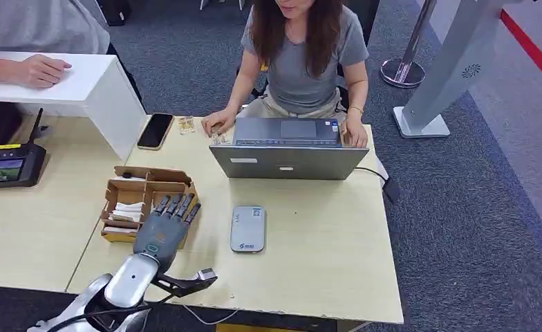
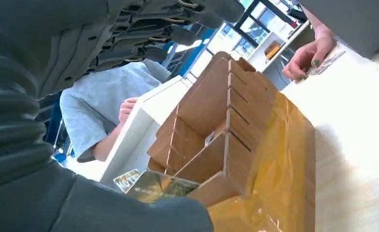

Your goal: Pass the card to the sensor for recognition and then transmit it.

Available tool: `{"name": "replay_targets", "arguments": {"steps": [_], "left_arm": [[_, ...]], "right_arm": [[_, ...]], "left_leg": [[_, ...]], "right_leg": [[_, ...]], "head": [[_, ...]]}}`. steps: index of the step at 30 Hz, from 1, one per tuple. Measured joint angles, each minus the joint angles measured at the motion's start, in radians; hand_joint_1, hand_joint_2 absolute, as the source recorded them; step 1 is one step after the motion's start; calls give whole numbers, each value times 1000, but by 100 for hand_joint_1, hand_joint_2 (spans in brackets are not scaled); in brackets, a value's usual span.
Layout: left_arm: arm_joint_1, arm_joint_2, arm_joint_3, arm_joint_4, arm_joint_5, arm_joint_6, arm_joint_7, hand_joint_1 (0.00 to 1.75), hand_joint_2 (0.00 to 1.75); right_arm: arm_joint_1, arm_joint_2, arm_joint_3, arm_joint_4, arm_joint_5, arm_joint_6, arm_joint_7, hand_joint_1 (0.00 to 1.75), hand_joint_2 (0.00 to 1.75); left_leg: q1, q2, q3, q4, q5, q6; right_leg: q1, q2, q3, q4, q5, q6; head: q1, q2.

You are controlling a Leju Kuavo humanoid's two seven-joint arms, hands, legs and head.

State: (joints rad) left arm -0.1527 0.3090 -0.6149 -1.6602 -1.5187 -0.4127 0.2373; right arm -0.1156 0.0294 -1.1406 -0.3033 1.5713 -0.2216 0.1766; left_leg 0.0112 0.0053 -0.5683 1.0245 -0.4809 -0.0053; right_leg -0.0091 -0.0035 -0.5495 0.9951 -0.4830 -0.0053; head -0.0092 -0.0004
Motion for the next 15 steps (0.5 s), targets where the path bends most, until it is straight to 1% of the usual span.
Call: {"name": "replay_targets", "arguments": {"steps": [9, 12, 15], "left_arm": [[58, -13, 26, -48, 0, 44, -8, 0, 175], [100, -49, 55, -65, -2, 90, -9, 0, 175], [159, -98, 82, -84, -5, 137, -5, 0, 175]], "right_arm": [[1, 6, -17, -7, 0, 0, 1, 0, 0], [1, 8, -22, -8, 0, 0, 6, 0, 0], [2, 10, -23, -10, 0, 0, 10, 0, 0]], "left_leg": [[0, 0, 0, 0, 0, 0], [0, 0, 0, 0, -1, 0], [0, 0, 0, 0, -1, 1]], "right_leg": [[0, 0, 0, 0, 0, 0], [0, 0, 0, 0, 0, 0], [0, 0, 0, -1, 0, 1]], "head": [[0, 0], [0, 0], [0, 0]]}}
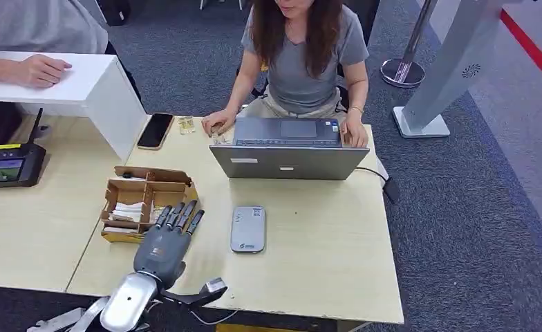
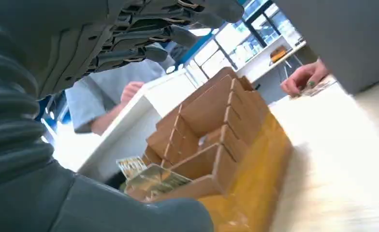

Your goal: Pass the card to the sensor for recognition and then transmit it.

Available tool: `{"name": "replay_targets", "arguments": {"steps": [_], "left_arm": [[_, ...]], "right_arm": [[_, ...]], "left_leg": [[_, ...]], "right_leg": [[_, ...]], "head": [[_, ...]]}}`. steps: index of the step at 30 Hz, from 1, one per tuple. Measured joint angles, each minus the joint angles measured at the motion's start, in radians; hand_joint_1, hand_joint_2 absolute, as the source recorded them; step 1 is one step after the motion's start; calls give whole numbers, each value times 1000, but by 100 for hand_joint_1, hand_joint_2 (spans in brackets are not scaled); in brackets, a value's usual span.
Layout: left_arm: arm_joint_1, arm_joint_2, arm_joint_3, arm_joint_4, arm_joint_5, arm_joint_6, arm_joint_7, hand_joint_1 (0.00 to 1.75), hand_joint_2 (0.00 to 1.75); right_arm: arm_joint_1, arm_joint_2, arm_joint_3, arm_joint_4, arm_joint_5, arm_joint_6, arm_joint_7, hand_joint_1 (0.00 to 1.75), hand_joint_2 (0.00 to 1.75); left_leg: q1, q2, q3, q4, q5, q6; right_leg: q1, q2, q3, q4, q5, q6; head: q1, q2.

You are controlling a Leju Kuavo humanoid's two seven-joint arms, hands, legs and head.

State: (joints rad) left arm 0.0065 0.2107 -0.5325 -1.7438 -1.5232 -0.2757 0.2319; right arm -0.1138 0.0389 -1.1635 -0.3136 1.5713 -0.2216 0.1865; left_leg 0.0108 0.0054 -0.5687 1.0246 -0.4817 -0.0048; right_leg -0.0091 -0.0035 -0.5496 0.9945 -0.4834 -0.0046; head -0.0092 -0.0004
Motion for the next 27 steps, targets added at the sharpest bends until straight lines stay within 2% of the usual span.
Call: {"name": "replay_targets", "arguments": {"steps": [4, 10, 14, 18, 25, 27], "left_arm": [[60, -52, 30, -37, -1, 66, 8, 0, 175], [98, -89, 53, -64, -1, 85, 8, 0, 175], [135, -120, 81, -110, -2, 157, -1, 0, 175], [176, -129, 103, -168, -2, 173, 29, 0, 175], [187, -129, 109, -182, -3, 173, 30, 0, 175], [214, -129, 125, -215, -3, 172, 65, 0, 175]], "right_arm": [[0, 2, 0, -5, 0, 0, 0, 0, 0], [0, 3, 0, -7, 0, -1, -1, 0, 0], [2, 7, 7, -11, 0, 0, -2, 0, 0], [10, 10, 40, -16, 0, 0, 21, 0, 0], [12, 10, 47, -16, 0, 1, 24, 0, 0], [14, 10, 63, -23, 0, -5, 19, 0, 0]], "left_leg": [[0, 0, 0, 0, 0, 1], [0, 0, 0, 0, 0, 1], [0, 0, 0, 0, 0, 1], [0, 0, 0, 0, 0, 1], [0, 0, -1, 0, 0, 1], [0, 0, -1, 0, 0, 1]], "right_leg": [[0, 0, 0, 0, 0, 0], [0, 0, 0, 0, 0, 0], [0, 0, 0, 0, 0, 0], [0, 0, 0, 0, 0, 0], [0, 0, -1, 0, -1, 0], [0, 0, -1, 0, 0, 0]], "head": [[0, 0], [0, 0], [0, 0], [0, 0], [0, 0], [0, 0]]}}
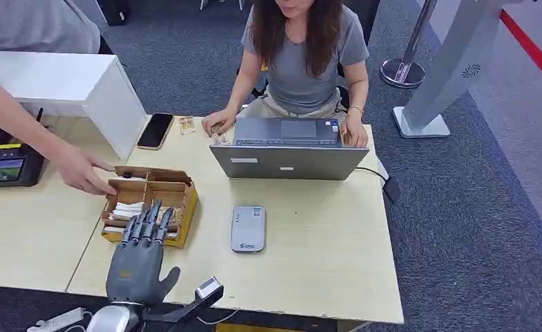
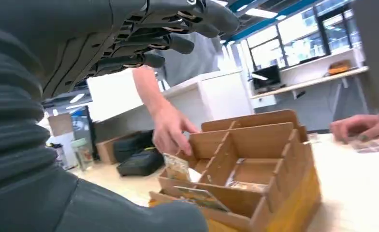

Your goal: Pass the card to the sensor for recognition and then transmit it.

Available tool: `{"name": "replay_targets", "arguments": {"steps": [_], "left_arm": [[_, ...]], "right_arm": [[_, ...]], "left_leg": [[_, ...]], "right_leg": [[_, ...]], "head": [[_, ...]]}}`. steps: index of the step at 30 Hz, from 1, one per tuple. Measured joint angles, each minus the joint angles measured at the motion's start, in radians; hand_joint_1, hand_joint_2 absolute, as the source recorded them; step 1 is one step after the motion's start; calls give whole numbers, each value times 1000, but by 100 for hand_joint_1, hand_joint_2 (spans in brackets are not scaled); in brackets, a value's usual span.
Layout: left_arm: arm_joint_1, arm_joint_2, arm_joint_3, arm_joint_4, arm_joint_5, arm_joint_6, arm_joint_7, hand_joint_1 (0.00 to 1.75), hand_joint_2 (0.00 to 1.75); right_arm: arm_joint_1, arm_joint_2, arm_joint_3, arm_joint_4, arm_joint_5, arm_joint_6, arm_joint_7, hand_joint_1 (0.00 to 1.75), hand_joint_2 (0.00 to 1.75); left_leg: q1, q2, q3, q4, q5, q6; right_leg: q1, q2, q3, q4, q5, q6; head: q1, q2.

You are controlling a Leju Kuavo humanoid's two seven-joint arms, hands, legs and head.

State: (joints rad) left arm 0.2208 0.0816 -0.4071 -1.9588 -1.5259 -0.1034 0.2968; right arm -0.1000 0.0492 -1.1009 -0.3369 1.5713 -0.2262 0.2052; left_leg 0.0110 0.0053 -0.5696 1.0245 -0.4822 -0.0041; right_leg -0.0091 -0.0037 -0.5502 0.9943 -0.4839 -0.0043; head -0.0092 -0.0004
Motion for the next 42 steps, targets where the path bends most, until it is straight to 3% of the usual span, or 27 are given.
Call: {"name": "replay_targets", "arguments": {"steps": [3, 14, 21, 22, 29, 35, 42], "left_arm": [[29, 1, 32, -17, 0, 3, 9, 0, 175], [78, -40, 219, -17, 0, 61, -153, 0, 175], [130, -72, 412, -9, 9, 89, -337, 0, 175], [132, -76, 433, -5, 11, 93, -356, 0, 175], [125, -119, 577, 22, 40, 117, -459, 0, 175], [124, -130, 676, 48, 8, 125, -488, 0, 175], [98, -124, 736, 73, 4, 124, -513, 0, 175]], "right_arm": [[1, 0, 14, -2, 0, -2, -8, 0, 0], [16, 24, 102, -1, 0, -6, 11, 0, 0], [20, 24, 130, -1, 0, 2, 24, 0, 0], [19, 24, 133, 0, 0, 2, 21, 0, 175], [-17, 24, 156, 0, 0, 0, -3, 0, 175], [-33, 24, 182, 0, 0, 6, 8, 0, 175], [-34, 24, 221, 3, 0, 16, 15, 0, 175]], "left_leg": [[0, 0, 0, 0, 0, 0], [0, 0, 0, 0, 0, 0], [0, 0, 0, 0, 0, 0], [0, 0, -1, 0, 0, 0], [0, 0, 0, 0, 0, 0], [0, 0, 0, 0, 0, 0], [0, 0, -1, 0, 0, 0]], "right_leg": [[0, 0, 0, 0, 0, 0], [0, 0, 0, 0, 0, 0], [0, 0, 0, 0, 0, 0], [0, 0, 0, 0, 0, 0], [0, 0, 0, 0, 0, 0], [0, 0, 0, 0, 0, 0], [0, 0, -1, 0, -1, -1]], "head": [[0, 0], [0, 0], [0, 0], [0, 0], [0, 0], [0, 0], [0, 0]]}}
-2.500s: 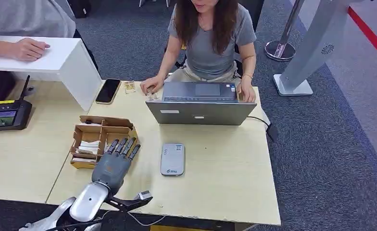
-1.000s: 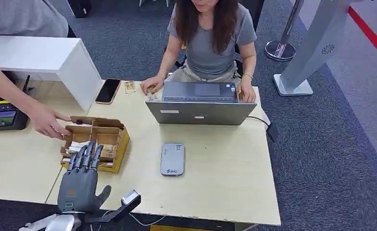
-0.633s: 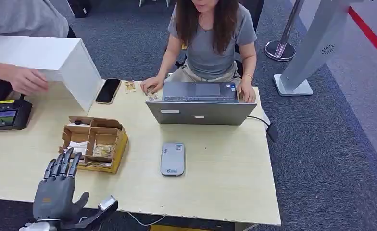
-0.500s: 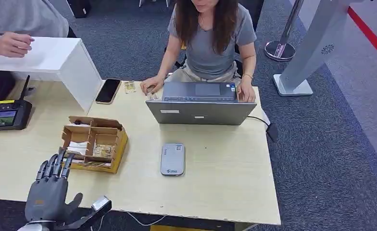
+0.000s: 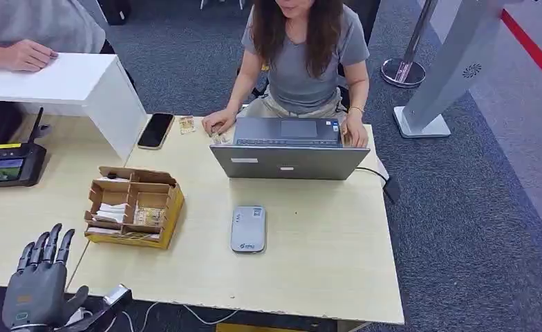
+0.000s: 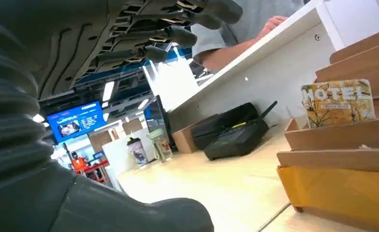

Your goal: Pass the card to the sensor for recognition and then transmit it.

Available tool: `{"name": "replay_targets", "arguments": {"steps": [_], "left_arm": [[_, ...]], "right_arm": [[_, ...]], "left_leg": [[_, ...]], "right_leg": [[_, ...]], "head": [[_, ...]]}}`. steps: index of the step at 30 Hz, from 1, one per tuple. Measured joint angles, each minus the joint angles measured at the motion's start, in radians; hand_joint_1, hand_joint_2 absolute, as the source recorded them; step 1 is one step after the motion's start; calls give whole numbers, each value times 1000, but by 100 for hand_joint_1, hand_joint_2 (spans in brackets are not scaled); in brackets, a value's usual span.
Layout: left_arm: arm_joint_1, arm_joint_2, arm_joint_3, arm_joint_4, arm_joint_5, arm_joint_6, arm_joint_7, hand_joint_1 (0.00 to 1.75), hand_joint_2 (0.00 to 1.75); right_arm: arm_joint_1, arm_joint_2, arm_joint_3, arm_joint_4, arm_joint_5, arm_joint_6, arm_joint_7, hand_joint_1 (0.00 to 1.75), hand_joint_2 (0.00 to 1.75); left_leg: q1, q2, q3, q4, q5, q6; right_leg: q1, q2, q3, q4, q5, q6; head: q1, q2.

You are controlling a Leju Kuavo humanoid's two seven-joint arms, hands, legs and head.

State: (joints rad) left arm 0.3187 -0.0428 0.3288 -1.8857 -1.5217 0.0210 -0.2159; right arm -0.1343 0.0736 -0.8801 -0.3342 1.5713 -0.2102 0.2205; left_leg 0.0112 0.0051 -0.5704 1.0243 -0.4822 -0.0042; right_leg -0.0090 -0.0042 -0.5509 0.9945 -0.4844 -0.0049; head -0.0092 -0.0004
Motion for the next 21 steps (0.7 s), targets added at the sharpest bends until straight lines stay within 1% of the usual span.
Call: {"name": "replay_targets", "arguments": {"steps": [4, 7, 9, 13, 21], "left_arm": [[-50, 33, 8, 53, -2, -8, -13, 0, 175], [-93, 61, 8, 110, -2, -6, -12, 0, 175], [-120, 78, 5, 148, -2, 1, -2, 0, 175], [-167, 108, -16, 209, -1, 5, 17, 0, 175], [-217, 153, -77, 280, 3, 5, 35, 0, 175]], "right_arm": [[-12, 0, 32, 2, 0, 10, 3, 0, 175], [-25, 0, 61, 6, 0, 15, 8, 0, 175], [-31, 0, 78, 8, 0, 19, 10, 0, 175], [-39, 0, 102, 12, 0, 21, 11, 0, 175], [-43, -3, 128, 16, 0, 23, 15, 0, 175]], "left_leg": [[0, 0, 0, 0, 0, 0], [0, 0, 1, 0, 1, -1], [0, 0, 1, 0, 1, -1], [0, 0, 1, 0, 2, 0], [0, 0, 0, 0, 1, 0]], "right_leg": [[0, 0, 0, 0, 0, 0], [0, 0, 0, 0, 1, 0], [0, 0, 0, 0, 1, 0], [0, 0, 0, 0, 1, 0], [0, 0, 0, 0, 1, 0]], "head": [[0, 0], [0, 0], [0, 0], [0, 0], [0, 0]]}}
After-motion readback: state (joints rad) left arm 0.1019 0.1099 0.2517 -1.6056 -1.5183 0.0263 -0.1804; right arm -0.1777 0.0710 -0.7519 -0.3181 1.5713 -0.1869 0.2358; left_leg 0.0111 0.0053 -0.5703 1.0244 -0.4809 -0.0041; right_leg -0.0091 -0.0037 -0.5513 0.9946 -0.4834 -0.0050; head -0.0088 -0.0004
